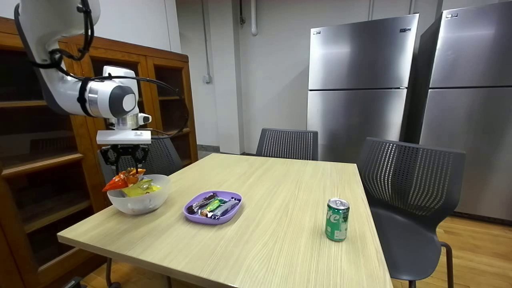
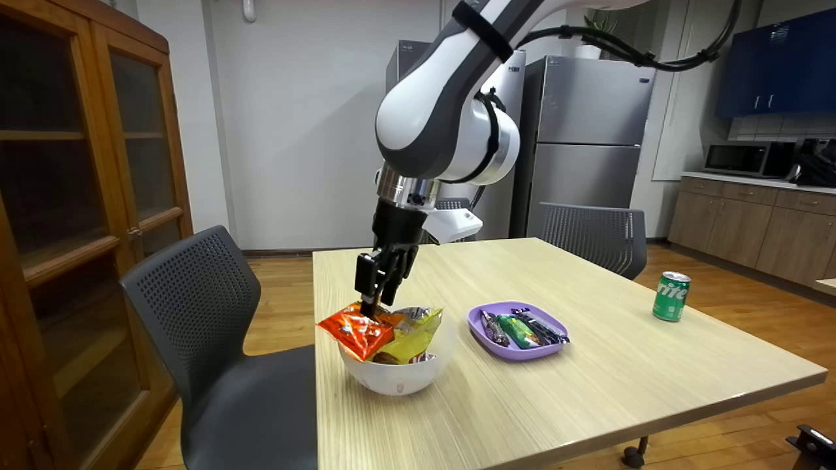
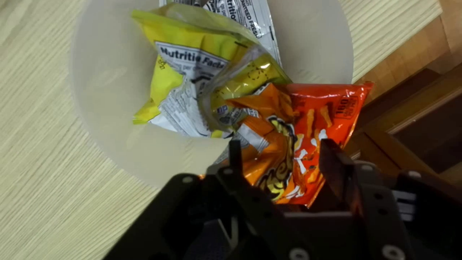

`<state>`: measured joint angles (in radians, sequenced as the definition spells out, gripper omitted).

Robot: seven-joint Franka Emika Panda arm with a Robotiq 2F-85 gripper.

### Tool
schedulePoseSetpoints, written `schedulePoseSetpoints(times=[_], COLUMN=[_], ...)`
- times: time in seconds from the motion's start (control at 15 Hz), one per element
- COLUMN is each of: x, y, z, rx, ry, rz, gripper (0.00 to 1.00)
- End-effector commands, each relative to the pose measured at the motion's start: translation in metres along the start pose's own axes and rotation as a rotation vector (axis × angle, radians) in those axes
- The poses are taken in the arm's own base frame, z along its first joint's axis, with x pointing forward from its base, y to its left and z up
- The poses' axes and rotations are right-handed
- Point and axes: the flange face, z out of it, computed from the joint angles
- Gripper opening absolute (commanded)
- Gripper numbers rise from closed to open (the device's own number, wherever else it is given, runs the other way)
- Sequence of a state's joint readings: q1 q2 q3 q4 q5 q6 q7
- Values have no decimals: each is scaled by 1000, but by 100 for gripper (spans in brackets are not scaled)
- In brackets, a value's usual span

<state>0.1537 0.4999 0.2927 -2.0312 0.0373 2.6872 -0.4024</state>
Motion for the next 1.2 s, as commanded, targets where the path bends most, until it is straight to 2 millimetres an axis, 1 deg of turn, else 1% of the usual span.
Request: schedulePoseSetpoints(times=[0.0,0.07,0.13,0.33,0.6,0.87,1.13], x=[-4,-5,-6,-13,-30,-51,-79], y=[-3,-3,-2,0,8,24,46], z=[-22,-24,-28,-40,-55,-71,-82], rx=[-3,-4,-5,-10,-40,-53,-64], ry=[22,25,30,40,26,39,30], rz=[-13,-10,-9,9,73,156,285], gripper=[91,99,100,100,100,100,100])
